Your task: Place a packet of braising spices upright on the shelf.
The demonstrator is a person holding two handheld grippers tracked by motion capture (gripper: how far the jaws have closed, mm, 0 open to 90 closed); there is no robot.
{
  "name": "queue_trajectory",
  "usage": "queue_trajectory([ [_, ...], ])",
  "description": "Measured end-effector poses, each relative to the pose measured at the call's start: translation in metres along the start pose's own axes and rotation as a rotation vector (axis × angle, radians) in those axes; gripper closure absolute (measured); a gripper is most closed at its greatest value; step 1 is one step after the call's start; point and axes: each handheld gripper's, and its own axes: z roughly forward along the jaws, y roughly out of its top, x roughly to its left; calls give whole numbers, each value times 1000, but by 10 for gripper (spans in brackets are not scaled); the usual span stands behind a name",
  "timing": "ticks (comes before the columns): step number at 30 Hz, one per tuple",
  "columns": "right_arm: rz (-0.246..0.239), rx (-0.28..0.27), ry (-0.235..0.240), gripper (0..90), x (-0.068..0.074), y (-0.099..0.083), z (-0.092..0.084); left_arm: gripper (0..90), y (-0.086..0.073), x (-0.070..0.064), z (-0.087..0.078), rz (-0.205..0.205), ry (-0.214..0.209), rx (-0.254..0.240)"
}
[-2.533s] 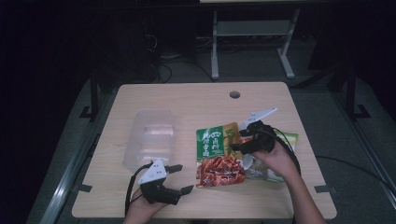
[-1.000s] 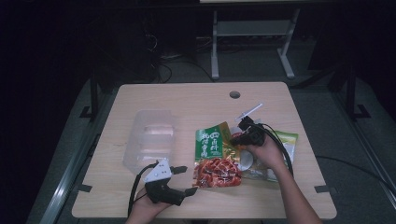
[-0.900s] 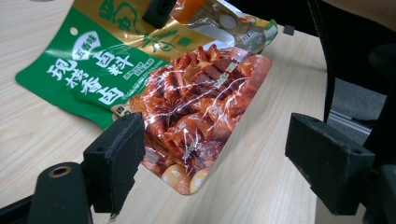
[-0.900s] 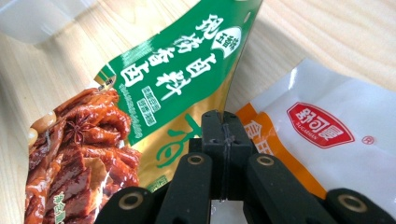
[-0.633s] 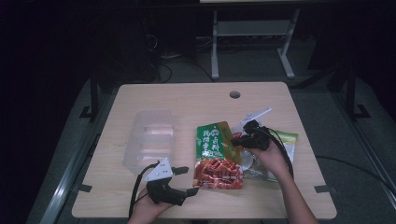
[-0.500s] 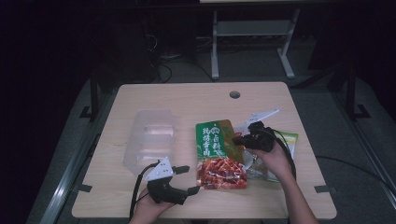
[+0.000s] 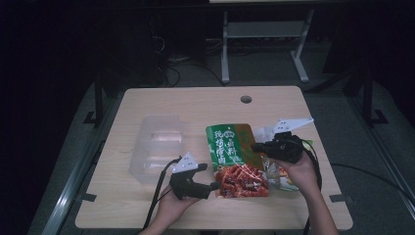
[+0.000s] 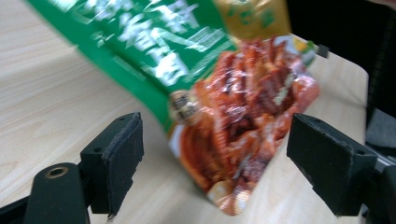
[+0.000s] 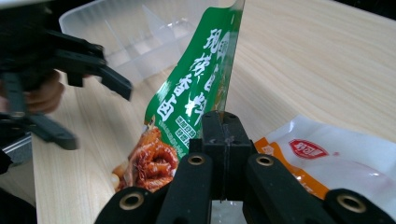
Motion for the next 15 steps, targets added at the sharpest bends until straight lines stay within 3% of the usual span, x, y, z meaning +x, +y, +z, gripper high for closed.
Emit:
queue_trajectory([
  [1, 0, 0, 0, 899, 0, 0, 0, 185, 0, 0, 0, 0, 0, 0],
  [2, 5, -13, 3, 898, -2, -1, -4, 185, 1, 4, 3, -38, 3, -8],
  [4, 8, -37, 19, 898, -4, -2, -7, 185, 4, 9, 8, -67, 4, 7],
  [7, 5, -46, 27, 899, -5, -2, -8, 208, 6, 12, 14, -80, 11, 24],
  [8, -3, -45, 37, 899, -4, -2, -7, 210, 8, 15, 22, -119, -11, 30],
  [10, -3, -45, 40, 899, -4, -2, -7, 214, 10, 17, 25, -131, -12, 29],
  [12, -8, -62, 57, 899, -2, -1, -9, 293, 11, 23, 30, -177, -64, -16],
  [13, -8, -62, 57, 899, -2, -1, -9, 351, 11, 23, 30, -177, -64, -16],
  [14, -5, -72, 67, 898, -3, -1, -10, 411, 12, 26, 32, -207, -105, -36],
  [15, -5, -72, 67, 898, -3, -1, -10, 471, 12, 26, 32, -207, -105, -36],
])
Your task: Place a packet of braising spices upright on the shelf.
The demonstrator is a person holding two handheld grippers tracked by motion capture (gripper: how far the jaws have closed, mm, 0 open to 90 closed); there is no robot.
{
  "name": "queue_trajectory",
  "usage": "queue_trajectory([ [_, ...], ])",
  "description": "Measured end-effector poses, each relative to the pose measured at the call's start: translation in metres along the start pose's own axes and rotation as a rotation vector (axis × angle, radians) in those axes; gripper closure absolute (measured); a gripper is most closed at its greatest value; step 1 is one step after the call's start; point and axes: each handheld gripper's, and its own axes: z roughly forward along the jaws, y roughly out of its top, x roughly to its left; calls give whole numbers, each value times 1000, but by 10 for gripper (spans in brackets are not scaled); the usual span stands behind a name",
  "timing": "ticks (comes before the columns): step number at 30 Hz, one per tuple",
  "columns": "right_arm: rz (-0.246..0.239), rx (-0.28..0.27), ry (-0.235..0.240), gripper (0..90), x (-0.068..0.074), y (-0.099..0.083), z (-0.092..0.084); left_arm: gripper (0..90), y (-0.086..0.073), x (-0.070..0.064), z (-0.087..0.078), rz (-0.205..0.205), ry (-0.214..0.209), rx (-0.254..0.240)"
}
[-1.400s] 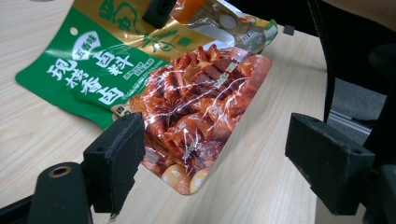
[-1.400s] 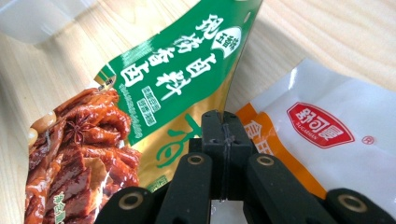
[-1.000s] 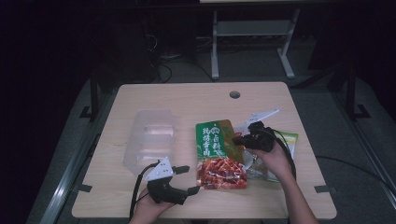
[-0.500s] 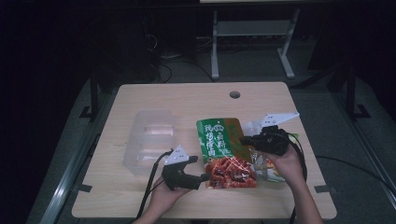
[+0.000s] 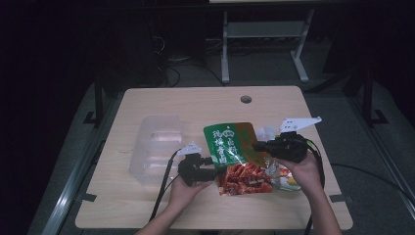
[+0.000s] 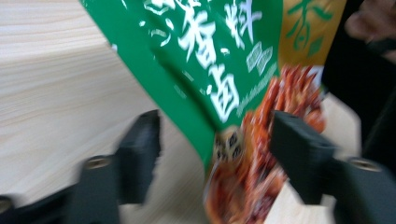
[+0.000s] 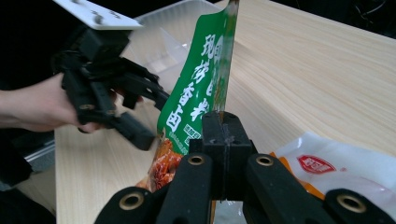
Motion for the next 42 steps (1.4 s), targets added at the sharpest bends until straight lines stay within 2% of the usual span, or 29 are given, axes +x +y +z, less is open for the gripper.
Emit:
queue_trajectory([
  [1, 1, 1, 0, 898, 0, 0, 1, 554, 0, 3, 1, -22, -23, -8],
  [2, 2, 2, 1, 898, 0, -1, 1, 609, 0, 3, 1, -22, -23, -8],
  [3, 2, 2, 1, 898, 0, -1, 1, 609, 1, 6, 1, -22, -18, -4],
  [5, 1, 13, -3, 898, -1, -1, 3, 745, 2, 10, -2, -58, -41, -3],
  [6, 1, 13, -3, 898, -1, -1, 3, 772, 2, 10, -2, -58, -41, -3],
  [7, 1, 16, -4, 898, -1, -1, 3, 772, 2, 10, -3, -37, -41, -6],
  [8, 1, 10, -7, 897, -2, -3, 3, 804, 2, 9, -3, -50, -53, -11],
  [10, 4, 5, -8, 897, -3, -4, 2, 828, 2, 9, -4, -54, -56, -11],
  [11, 26, -1, -2, 897, -8, -8, 0, 837, 3, 6, -6, -40, -48, -19],
  [12, 26, -1, -2, 897, -8, -8, 0, 848, 3, 6, -6, -40, -48, -19],
  [13, 45, -4, -2, 896, -11, -11, -1, 855, 4, 3, -8, -21, -39, -25],
  [14, 45, -4, -2, 896, -11, -11, -1, 860, 4, 3, -8, -21, -39, -25],
  [15, 47, -7, 0, 894, -14, -13, -1, 867, 5, 1, -9, 8, -24, -24],
  [16, 47, -7, 0, 894, -14, -13, -1, 870, 5, 1, -9, 8, -24, -24],
  [17, 56, 2, 7, 876, -15, -16, 0, 872, 5, -2, -11, 34, -8, -24],
  [18, 56, 2, 7, 876, -15, -16, 0, 874, 5, -2, -11, 34, -8, -24],
  [19, 71, 23, 33, 847, -17, -18, 5, 876, 7, -4, -12, 66, 6, -23],
  [21, 72, 49, 46, 802, -17, -19, 12, 876, 8, -5, -13, 77, 4, -26],
  [26, 64, 104, 74, 765, -11, -18, 27, 875, 10, -9, -13, 106, 10, -15],
  [27, 55, 125, 81, 830, -8, -17, 32, 872, 10, -11, -14, 120, 20, -9],
  [30, 48, 124, 99, 883, -6, -17, 33, 853, 10, -12, -15, 134, 28, -7],
  [31, 41, 123, 90, 887, -4, -16, 32, 778, 9, -14, -17, 133, 54, -11],
  [32, 41, 123, 90, 887, -4, -16, 32, 720, 9, -14, -17, 133, 54, -11],
  [34, 46, 113, 88, 889, -3, -15, 31, 667, 6, -18, -19, 139, 58, -6],
  [35, 50, 114, 97, 890, -3, -15, 31, 617, 1, -23, -22, 162, 81, 1],
  [38, 46, 107, 97, 891, -1, -15, 30, 487, -2, -27, -25, 169, 96, 15],
  [39, 45, 105, 96, 891, -1, -14, 30, 487, -4, -29, -27, 175, 105, 19],
  [41, 46, 85, 97, 892, 1, -13, 25, 361, -8, -33, -30, 178, 119, 22],
  [42, 46, 85, 97, 892, 1, -13, 25, 361, -10, -35, -33, 188, 118, 27],
])
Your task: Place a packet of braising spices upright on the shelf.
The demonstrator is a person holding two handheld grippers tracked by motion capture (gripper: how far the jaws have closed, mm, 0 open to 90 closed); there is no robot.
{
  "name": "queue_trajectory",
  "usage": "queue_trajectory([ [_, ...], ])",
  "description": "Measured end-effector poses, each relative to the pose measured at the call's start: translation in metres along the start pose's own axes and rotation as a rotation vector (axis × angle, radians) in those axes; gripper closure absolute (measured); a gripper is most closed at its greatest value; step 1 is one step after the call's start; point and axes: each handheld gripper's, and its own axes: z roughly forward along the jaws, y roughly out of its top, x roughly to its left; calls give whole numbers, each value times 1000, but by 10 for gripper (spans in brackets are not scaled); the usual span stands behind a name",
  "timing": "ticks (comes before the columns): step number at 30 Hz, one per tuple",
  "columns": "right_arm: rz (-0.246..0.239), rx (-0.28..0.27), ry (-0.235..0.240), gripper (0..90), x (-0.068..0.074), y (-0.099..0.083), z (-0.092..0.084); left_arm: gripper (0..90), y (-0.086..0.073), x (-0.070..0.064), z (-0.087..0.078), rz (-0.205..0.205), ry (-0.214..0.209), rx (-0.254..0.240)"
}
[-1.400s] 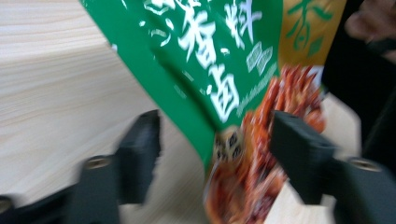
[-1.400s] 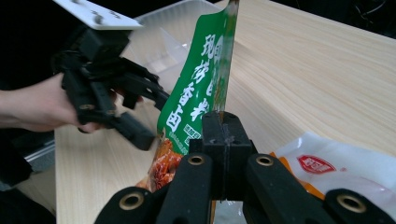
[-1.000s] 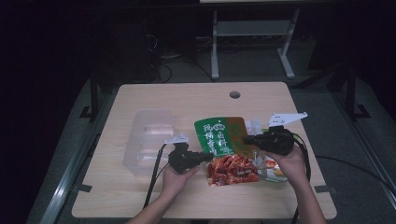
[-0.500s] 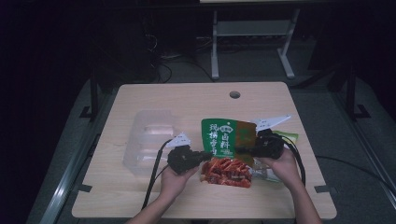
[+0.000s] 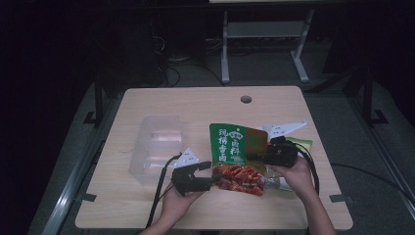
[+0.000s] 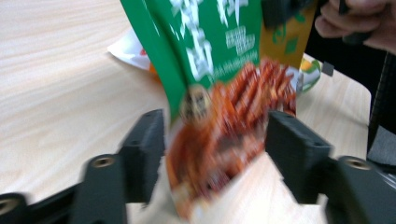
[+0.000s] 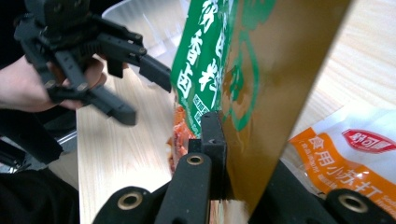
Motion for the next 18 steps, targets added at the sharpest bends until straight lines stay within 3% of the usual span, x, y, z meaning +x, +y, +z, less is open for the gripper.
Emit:
queue_trajectory([
  [1, -2, -19, -6, 892, 2, 1, -3, 351, -4, -5, -5, 38, 17, -3],
  [2, -2, -19, -6, 892, 2, 1, -3, 334, -4, -5, -5, 38, 17, -3],
  [3, -3, -39, -6, 892, 3, 1, -6, 323, -7, -8, -8, 75, 28, 8],
  [9, -25, -42, -31, 893, 14, 10, -5, 276, -16, -14, -12, 161, 38, 39],
  [18, -69, -47, -62, 893, 28, 29, 2, 246, -19, -13, -14, 169, 16, 47],
])
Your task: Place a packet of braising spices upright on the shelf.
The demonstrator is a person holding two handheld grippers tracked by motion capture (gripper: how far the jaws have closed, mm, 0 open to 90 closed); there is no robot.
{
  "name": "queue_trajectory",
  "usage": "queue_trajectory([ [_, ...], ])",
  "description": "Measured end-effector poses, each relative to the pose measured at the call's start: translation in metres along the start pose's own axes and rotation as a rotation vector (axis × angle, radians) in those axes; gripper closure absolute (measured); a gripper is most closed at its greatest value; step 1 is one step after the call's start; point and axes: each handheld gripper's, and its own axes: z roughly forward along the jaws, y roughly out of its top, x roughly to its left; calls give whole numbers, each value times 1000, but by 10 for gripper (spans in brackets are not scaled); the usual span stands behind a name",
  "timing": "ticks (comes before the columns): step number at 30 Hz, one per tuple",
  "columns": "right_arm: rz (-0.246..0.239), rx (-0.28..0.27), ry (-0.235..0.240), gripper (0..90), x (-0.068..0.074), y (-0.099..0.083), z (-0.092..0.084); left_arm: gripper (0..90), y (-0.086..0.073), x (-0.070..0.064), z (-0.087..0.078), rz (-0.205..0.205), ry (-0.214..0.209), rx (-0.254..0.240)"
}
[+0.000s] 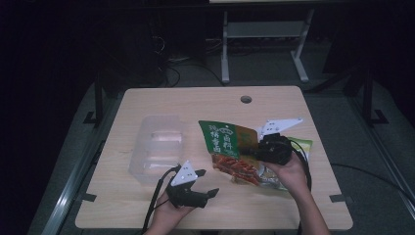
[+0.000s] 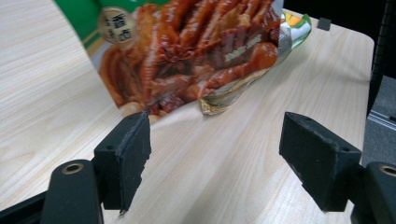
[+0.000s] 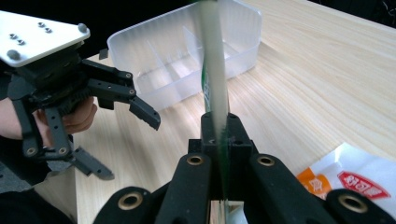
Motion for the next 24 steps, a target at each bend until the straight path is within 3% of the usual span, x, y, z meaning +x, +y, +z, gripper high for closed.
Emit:
queue_trajectory([
  [4, 8, 4, -12, 893, 1, 12, 2, 242, -1, -2, -1, 45, 4, 4],
  [9, 4, -16, -27, 893, -1, 25, 0, 235, -2, -3, 1, 61, -12, 16],
  [24, 15, 22, -47, 894, -8, 65, 11, 208, -3, 1, 2, 26, -33, 7],
])
